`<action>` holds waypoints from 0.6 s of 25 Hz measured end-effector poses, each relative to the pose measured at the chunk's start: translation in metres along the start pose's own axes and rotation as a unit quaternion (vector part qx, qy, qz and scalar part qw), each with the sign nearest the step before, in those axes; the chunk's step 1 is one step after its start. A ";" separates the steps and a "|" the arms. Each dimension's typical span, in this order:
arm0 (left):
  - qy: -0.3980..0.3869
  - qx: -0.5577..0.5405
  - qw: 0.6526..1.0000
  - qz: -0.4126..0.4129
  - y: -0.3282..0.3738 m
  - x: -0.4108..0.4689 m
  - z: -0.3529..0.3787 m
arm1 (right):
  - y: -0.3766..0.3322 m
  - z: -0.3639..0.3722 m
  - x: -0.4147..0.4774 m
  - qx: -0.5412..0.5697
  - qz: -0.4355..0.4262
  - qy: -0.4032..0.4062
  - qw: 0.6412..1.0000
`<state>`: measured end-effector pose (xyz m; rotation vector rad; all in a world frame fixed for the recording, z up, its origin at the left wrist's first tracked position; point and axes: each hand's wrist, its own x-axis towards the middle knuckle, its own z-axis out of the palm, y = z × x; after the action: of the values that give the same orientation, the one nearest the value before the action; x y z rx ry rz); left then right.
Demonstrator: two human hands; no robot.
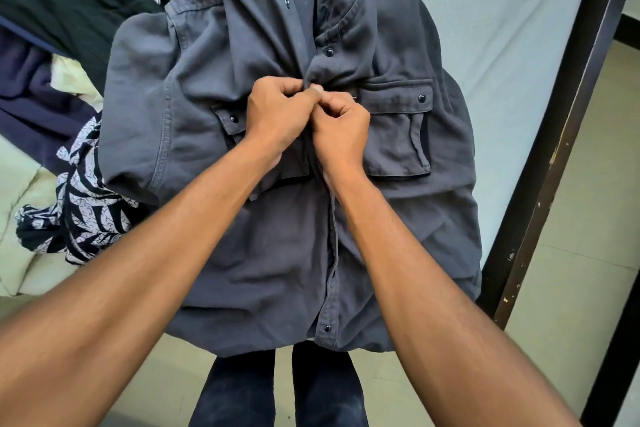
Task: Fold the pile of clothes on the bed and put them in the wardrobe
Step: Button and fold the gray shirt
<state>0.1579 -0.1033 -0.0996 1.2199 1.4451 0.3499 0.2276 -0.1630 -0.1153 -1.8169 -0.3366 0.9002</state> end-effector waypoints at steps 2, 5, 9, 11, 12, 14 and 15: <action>-0.004 0.021 0.999 -0.026 -0.001 0.001 -0.010 | -0.002 -0.006 -0.004 -0.002 0.009 -0.064 0.998; 0.036 0.028 0.998 -0.032 0.008 0.001 -0.020 | -0.013 -0.020 -0.005 -0.080 -0.008 -0.040 0.996; 0.109 0.062 0.990 0.061 0.037 0.020 -0.036 | -0.060 -0.032 0.024 -0.232 -0.142 0.062 0.961; 0.133 0.120 0.979 0.099 0.047 0.044 -0.044 | -0.082 -0.021 0.049 -0.331 -0.158 0.023 0.930; 0.148 0.138 0.974 0.097 0.051 0.059 -0.047 | -0.089 -0.013 0.061 -0.391 -0.148 -0.002 0.909; 0.154 0.140 0.976 0.059 0.056 0.081 -0.048 | -0.092 0.004 0.079 -0.508 -0.123 -0.055 0.851; 0.140 0.146 0.979 0.037 0.059 0.085 -0.046 | -0.091 0.010 0.081 -0.544 -0.117 -0.077 0.827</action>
<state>0.1628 0.0091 -0.0871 1.5091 1.7417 0.3820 0.2917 -0.0686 -0.0708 -2.6276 -1.3652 0.7065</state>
